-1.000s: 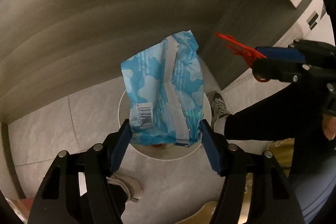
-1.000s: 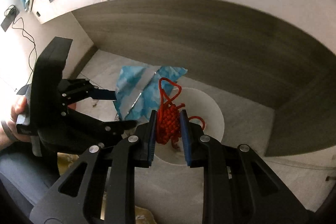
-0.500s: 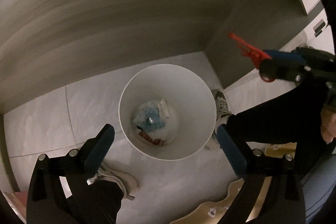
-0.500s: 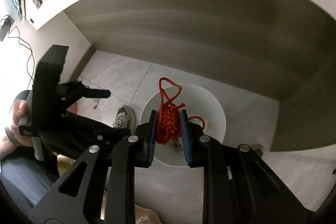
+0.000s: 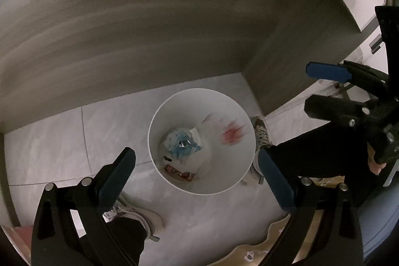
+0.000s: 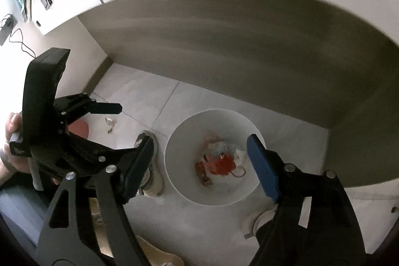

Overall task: Collect trash
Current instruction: 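Carry both held items down over the white wastebasket and open both tools, then raise both empty tools back toward the mattress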

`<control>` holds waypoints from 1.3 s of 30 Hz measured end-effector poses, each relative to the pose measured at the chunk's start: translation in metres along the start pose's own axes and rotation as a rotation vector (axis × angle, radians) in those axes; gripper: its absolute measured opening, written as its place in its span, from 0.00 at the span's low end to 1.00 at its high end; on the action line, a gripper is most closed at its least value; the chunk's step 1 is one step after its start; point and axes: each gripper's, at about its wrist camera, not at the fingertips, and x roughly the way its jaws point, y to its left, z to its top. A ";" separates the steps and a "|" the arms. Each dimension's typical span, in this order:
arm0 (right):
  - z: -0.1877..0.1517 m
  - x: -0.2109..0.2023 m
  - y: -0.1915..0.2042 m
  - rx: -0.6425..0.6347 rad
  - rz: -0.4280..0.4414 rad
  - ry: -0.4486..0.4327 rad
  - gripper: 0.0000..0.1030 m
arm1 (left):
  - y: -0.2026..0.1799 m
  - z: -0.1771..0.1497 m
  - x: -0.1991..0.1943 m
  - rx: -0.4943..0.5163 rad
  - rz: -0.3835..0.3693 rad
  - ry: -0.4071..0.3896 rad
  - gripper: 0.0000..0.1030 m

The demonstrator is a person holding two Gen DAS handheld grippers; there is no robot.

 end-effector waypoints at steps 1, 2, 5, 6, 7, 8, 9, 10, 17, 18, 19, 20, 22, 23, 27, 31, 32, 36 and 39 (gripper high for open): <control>0.000 0.000 -0.001 0.002 -0.003 -0.001 0.71 | 0.000 0.000 -0.002 0.001 0.000 -0.004 0.94; -0.001 0.000 -0.002 0.005 -0.006 0.000 0.71 | -0.001 0.000 -0.004 0.002 0.000 -0.008 0.94; -0.002 -0.003 -0.002 0.012 -0.007 -0.001 0.71 | -0.005 0.000 -0.006 0.004 0.003 -0.019 0.94; -0.004 -0.002 -0.003 0.009 -0.008 -0.003 0.71 | -0.006 0.000 -0.009 0.006 0.005 -0.025 0.94; -0.004 -0.003 -0.001 0.006 -0.011 -0.006 0.70 | -0.006 0.000 -0.013 0.007 0.006 -0.029 0.94; -0.005 -0.006 0.000 0.004 -0.013 -0.009 0.71 | -0.007 -0.001 -0.015 0.008 0.008 -0.033 0.94; -0.006 -0.008 0.001 0.004 -0.016 -0.012 0.71 | -0.009 -0.002 -0.018 0.009 0.012 -0.038 0.94; -0.006 -0.010 0.002 0.004 -0.019 -0.014 0.71 | -0.009 -0.003 -0.022 0.010 0.013 -0.042 0.94; -0.010 -0.028 0.009 0.002 -0.051 -0.023 0.81 | -0.015 -0.015 -0.050 0.014 0.027 -0.072 0.94; -0.012 -0.030 0.010 0.006 -0.061 -0.022 0.86 | -0.016 -0.018 -0.056 0.013 0.027 -0.077 0.94; -0.014 -0.034 0.011 0.011 -0.074 -0.022 0.92 | -0.017 -0.021 -0.062 0.011 0.029 -0.082 0.94; -0.015 -0.038 0.013 0.012 -0.078 -0.023 0.92 | -0.018 -0.023 -0.067 0.011 0.033 -0.088 0.94; -0.019 -0.046 0.017 0.006 -0.084 -0.028 0.92 | -0.020 -0.027 -0.075 0.015 0.038 -0.097 0.94; -0.020 -0.049 0.020 0.001 -0.088 -0.033 0.92 | -0.022 -0.030 -0.082 0.017 0.040 -0.105 0.94; -0.027 -0.069 0.032 -0.011 -0.110 -0.063 0.95 | -0.027 -0.040 -0.102 0.025 0.043 -0.131 0.94; -0.034 -0.090 0.042 -0.015 -0.125 -0.099 0.95 | -0.038 -0.048 -0.125 0.039 0.050 -0.165 0.94; -0.037 -0.095 0.046 -0.016 -0.124 -0.106 0.95 | -0.042 -0.051 -0.130 0.037 0.050 -0.173 0.94; -0.048 -0.116 0.057 -0.030 -0.124 -0.137 0.95 | -0.052 -0.059 -0.152 0.044 0.053 -0.209 0.94; -0.054 -0.136 0.064 -0.033 -0.125 -0.166 0.95 | -0.060 -0.061 -0.173 0.057 0.064 -0.251 0.94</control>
